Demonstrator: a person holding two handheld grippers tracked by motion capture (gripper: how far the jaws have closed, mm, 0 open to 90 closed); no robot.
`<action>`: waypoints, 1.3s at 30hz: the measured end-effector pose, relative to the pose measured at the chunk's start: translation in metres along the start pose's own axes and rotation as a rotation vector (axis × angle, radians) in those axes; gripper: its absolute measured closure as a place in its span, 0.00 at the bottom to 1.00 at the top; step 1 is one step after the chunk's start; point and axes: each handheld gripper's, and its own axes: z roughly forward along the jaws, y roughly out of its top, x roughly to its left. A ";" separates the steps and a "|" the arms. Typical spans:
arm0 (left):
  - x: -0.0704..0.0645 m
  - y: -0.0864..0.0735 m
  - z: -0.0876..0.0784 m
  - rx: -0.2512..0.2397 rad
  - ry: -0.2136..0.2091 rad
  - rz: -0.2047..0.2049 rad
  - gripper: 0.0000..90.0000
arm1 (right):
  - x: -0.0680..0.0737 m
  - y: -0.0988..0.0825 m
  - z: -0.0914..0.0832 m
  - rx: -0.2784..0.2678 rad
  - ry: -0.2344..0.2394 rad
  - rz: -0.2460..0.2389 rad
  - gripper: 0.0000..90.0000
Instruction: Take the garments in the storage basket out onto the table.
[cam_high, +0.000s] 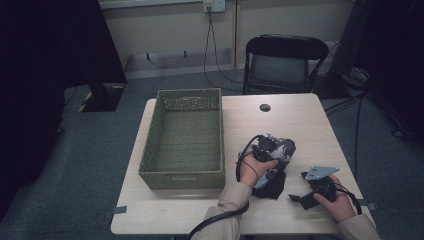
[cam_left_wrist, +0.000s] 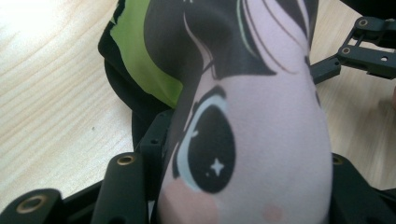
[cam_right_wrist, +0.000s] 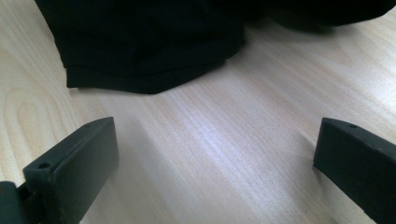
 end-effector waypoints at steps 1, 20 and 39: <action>0.000 -0.001 0.000 -0.004 -0.001 -0.004 0.55 | 0.000 0.000 0.000 0.000 0.000 0.000 0.00; -0.002 -0.006 0.006 -0.017 -0.003 -0.006 0.43 | 0.000 0.000 0.000 0.000 0.000 0.001 0.00; -0.005 -0.001 -0.004 -0.029 -0.033 -0.060 0.10 | 0.000 0.000 0.000 0.000 0.000 0.001 0.00</action>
